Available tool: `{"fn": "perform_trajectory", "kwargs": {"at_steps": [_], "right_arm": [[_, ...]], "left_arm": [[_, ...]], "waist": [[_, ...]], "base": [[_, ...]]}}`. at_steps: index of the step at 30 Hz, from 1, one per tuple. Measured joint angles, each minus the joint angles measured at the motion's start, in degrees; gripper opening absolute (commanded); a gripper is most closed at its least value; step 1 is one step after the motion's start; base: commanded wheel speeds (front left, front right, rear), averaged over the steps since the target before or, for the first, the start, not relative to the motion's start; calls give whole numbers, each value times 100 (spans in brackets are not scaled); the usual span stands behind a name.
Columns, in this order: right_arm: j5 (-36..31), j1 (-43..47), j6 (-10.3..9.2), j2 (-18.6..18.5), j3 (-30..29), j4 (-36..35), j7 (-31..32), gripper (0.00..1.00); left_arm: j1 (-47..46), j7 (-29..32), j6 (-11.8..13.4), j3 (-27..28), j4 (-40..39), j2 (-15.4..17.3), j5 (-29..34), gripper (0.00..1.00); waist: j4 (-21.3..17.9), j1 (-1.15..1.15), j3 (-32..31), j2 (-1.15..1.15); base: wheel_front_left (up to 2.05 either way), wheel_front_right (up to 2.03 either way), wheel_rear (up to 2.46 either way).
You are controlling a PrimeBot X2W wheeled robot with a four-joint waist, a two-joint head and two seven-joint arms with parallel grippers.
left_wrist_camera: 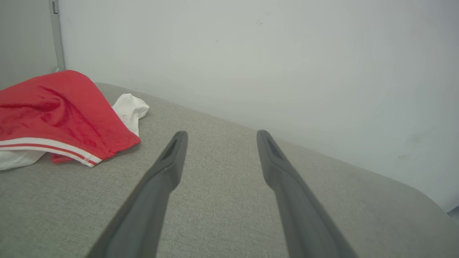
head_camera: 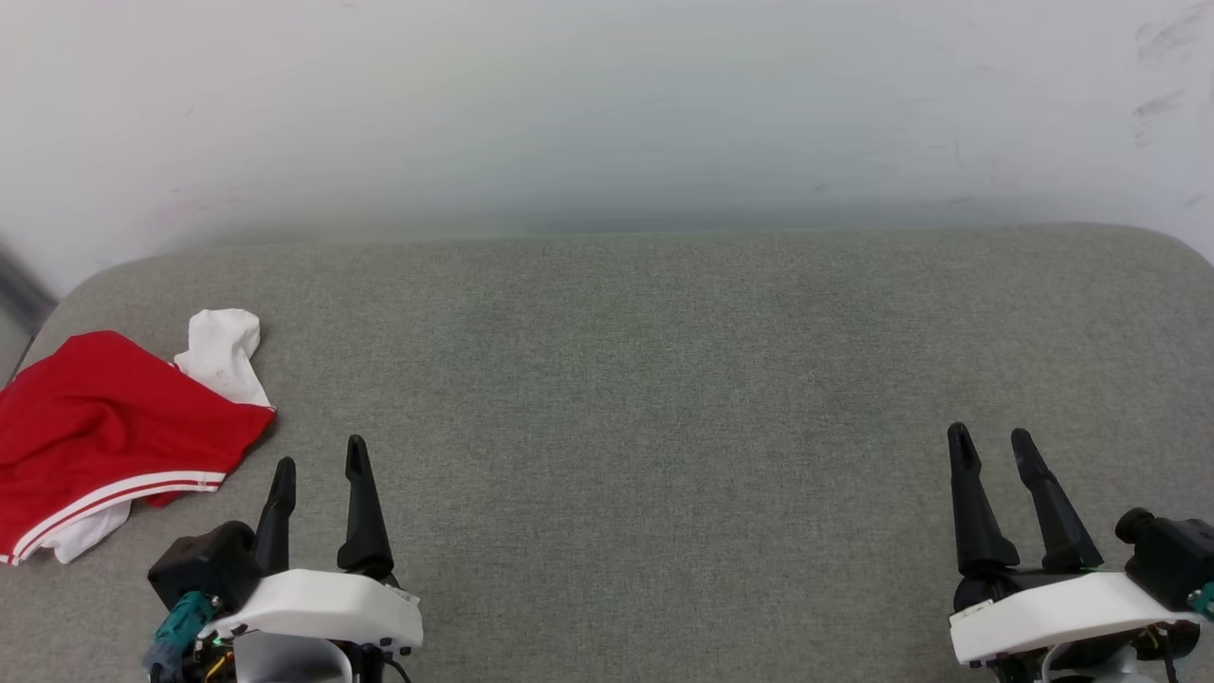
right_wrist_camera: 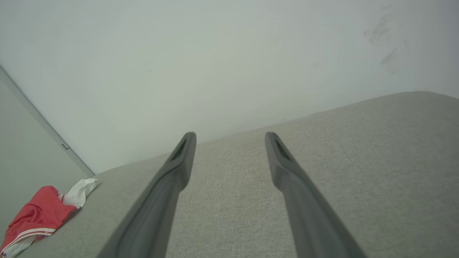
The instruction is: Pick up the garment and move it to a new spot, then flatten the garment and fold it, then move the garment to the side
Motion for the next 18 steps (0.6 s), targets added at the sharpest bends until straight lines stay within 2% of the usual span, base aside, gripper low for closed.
{"fn": "perform_trajectory", "kwargs": {"at_steps": [9,18], "right_arm": [[-408,76,1,0,-5,-62,-114,100],[-743,113,1,-1,38,-180,-236,100]], "left_arm": [[83,-140,-20,-130,-68,59,443,100],[149,-249,-324,-149,-191,8,815,100]], "waist": [[0,0,4,0],[0,0,-5,0]], "base": [[0,0,0],[0,0,0]]}}
